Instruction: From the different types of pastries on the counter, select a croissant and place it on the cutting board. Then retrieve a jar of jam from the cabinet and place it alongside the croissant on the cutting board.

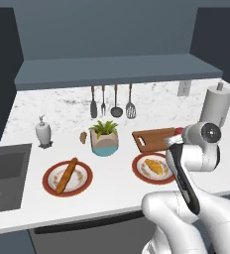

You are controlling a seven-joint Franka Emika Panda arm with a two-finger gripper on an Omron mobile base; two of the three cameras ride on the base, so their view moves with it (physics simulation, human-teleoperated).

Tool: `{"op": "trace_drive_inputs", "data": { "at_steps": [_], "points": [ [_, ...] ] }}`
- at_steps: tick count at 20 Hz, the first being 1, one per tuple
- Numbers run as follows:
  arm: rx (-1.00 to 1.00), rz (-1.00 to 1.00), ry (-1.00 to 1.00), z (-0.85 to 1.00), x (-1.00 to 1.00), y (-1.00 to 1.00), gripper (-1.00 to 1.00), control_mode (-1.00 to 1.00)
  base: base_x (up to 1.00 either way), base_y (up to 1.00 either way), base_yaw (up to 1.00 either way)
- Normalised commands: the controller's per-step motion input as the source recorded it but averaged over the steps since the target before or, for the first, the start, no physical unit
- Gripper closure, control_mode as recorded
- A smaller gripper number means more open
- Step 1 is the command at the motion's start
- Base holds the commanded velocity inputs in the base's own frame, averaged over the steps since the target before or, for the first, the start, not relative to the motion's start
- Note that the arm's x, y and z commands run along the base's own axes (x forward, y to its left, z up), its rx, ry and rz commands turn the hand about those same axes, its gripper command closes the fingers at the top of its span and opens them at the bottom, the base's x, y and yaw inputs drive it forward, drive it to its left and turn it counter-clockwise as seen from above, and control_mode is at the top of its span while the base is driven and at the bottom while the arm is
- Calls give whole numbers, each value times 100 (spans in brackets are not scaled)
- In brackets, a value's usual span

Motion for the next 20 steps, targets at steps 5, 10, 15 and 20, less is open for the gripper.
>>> {"op": "trace_drive_inputs", "data": {
  "at_steps": [5, 10, 15, 20],
  "points": [
    [0, 0, 4, -1, 17, 0, 100, -100, 0, 0, 0],
    [3, 0, 5, -20, 55, 0, 100, -100, 0, 0, 0],
    [1, 0, 7, -34, 54, 0, 100, -100, 0, 0, 0],
    [1, 0, 7, -29, 55, 0, 100, -100, 0, 0, 0]
  ]
}}
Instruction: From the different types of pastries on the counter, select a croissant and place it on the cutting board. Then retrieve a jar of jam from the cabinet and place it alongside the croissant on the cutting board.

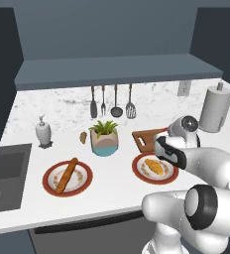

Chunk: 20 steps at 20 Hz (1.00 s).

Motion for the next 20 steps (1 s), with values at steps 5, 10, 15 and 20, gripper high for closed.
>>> {"op": "trace_drive_inputs", "data": {
  "at_steps": [5, 10, 15, 20],
  "points": [
    [0, 0, 1, -10, 16, 0, 100, -100, 0, 0, 0],
    [3, 0, 0, -2, 37, 5, 100, -100, 0, 0, 0],
    [9, -2, 0, -3, 43, 10, 100, -100, 0, 0, 0],
    [3, -1, 0, -7, 9, 2, 100, -100, 0, 0, 0]
  ]
}}
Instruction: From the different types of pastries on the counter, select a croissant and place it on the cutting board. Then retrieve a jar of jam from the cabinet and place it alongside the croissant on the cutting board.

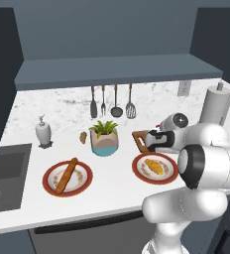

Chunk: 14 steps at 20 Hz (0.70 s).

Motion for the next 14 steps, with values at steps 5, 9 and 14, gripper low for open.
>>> {"op": "trace_drive_inputs", "data": {
  "at_steps": [5, 9, 14],
  "points": [
    [0, 0, 0, -15, 3, 4, 100, -100, 0, 0, 0],
    [0, 0, 0, -11, 3, 2, 100, -100, 0, 0, 0],
    [-1, 0, 0, -23, 9, 2, 100, -100, 0, 0, 0]
  ]
}}
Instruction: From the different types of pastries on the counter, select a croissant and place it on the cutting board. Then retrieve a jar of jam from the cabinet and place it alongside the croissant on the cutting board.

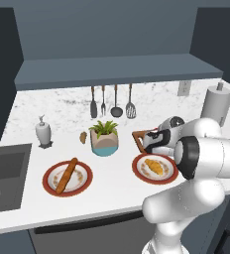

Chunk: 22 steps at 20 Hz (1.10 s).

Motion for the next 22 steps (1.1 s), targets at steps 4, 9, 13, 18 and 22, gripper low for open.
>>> {"op": "trace_drive_inputs", "data": {
  "at_steps": [4, 9, 13, 18, 22],
  "points": [
    [-2, 0, 0, -15, 4, 3, 100, -100, 0, 0, 0],
    [0, 0, 0, -1, 2, 8, 100, -100, 0, 0, 0],
    [0, 0, 0, -3, 26, 22, 100, -100, 0, 0, 0],
    [0, 0, 0, -5, 27, 13, 100, -100, 0, 0, 0],
    [0, -1, 0, -15, 0, -9, 100, -100, 0, 0, 0]
  ]
}}
